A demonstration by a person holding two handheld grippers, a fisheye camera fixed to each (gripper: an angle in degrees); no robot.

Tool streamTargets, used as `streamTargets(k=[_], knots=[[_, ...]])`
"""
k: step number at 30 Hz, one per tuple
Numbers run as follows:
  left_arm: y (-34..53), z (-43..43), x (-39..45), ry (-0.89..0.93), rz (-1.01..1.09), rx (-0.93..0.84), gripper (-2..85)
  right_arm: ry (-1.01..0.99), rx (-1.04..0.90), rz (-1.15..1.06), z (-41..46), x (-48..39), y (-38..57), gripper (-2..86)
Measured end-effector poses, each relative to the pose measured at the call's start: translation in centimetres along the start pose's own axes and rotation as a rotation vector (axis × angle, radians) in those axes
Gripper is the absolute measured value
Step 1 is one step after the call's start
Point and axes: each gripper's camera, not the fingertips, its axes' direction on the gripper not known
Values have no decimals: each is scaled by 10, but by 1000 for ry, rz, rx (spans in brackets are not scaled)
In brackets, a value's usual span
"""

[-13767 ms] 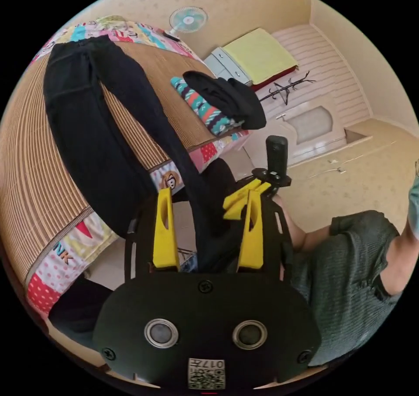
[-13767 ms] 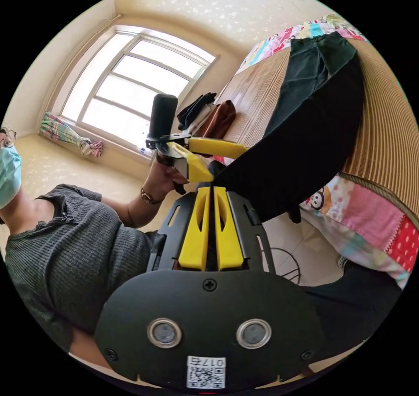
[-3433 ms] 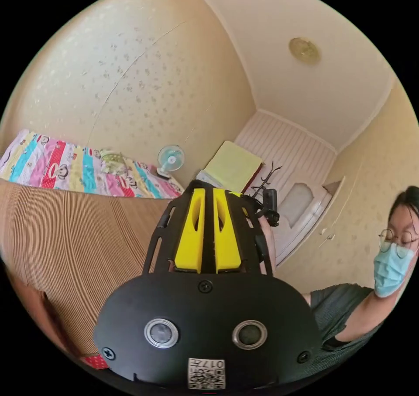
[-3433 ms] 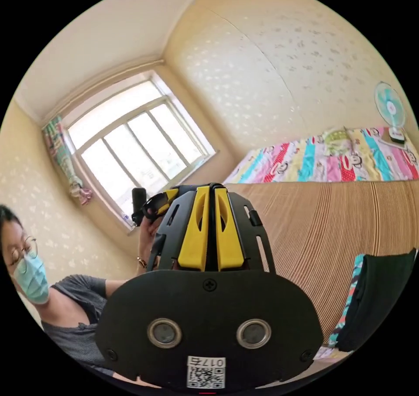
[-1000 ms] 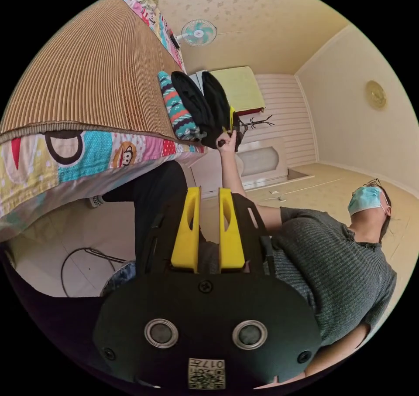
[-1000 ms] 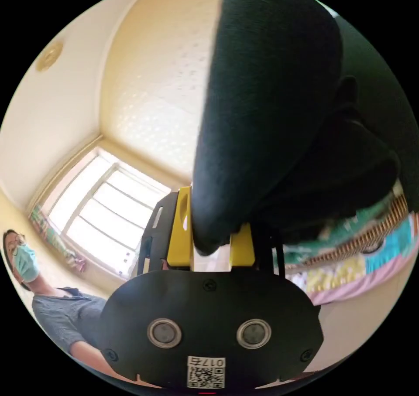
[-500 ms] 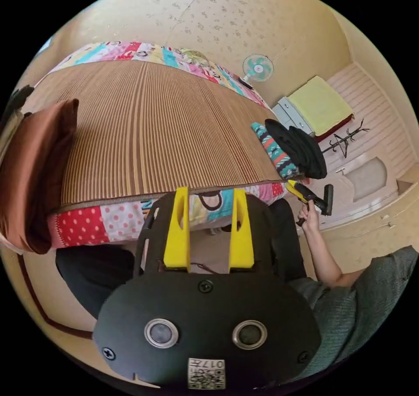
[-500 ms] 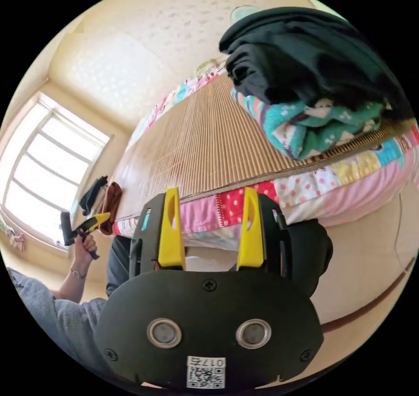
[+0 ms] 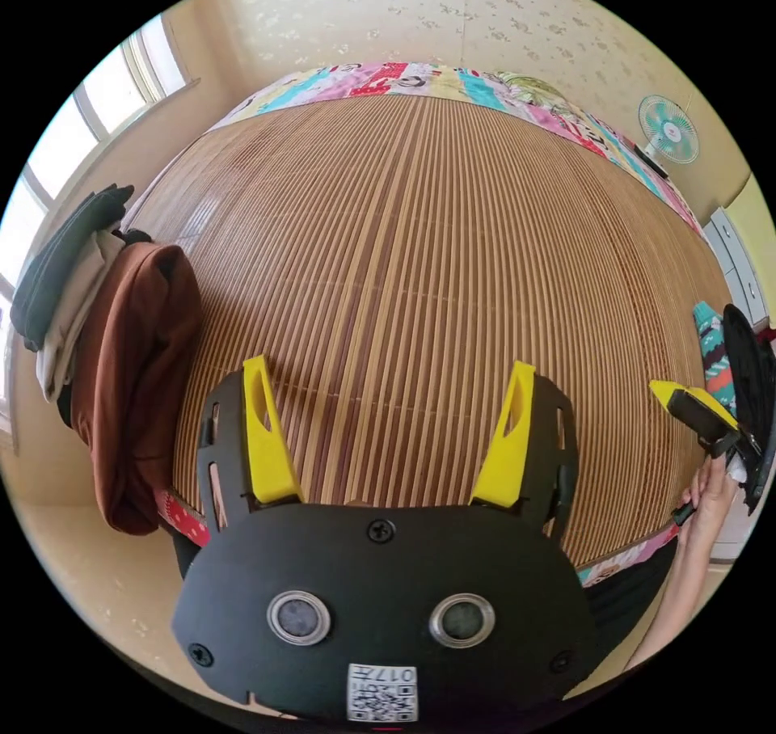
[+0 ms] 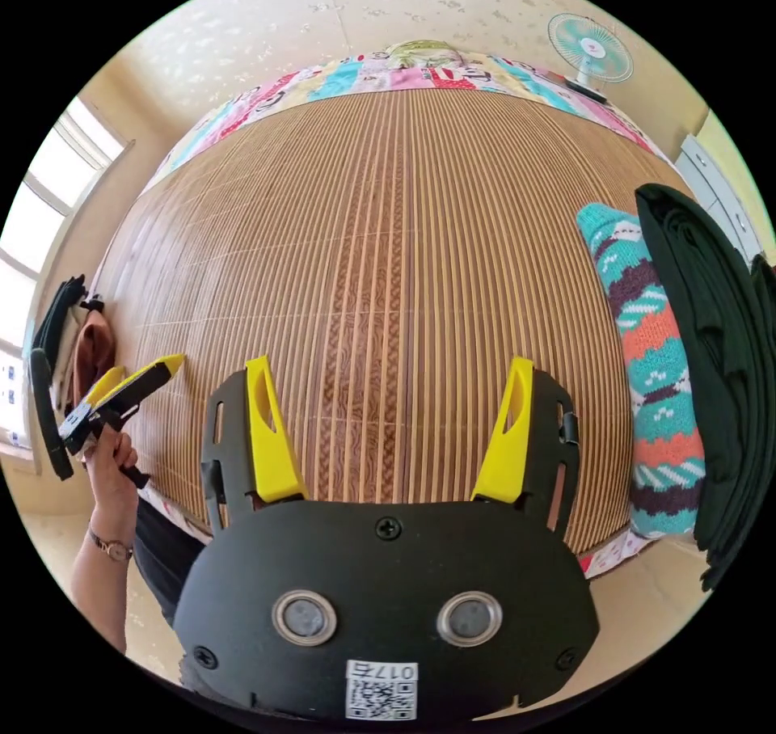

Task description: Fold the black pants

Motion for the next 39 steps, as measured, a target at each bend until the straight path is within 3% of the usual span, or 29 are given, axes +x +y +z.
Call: streamTargets(k=[2, 39], knots=[[5, 3, 4, -14, -2, 10, 383, 96, 29, 21, 9, -25, 1, 376], [30, 26, -21, -4, -1, -28, 386, 106, 68, 85, -10, -99, 5, 378]])
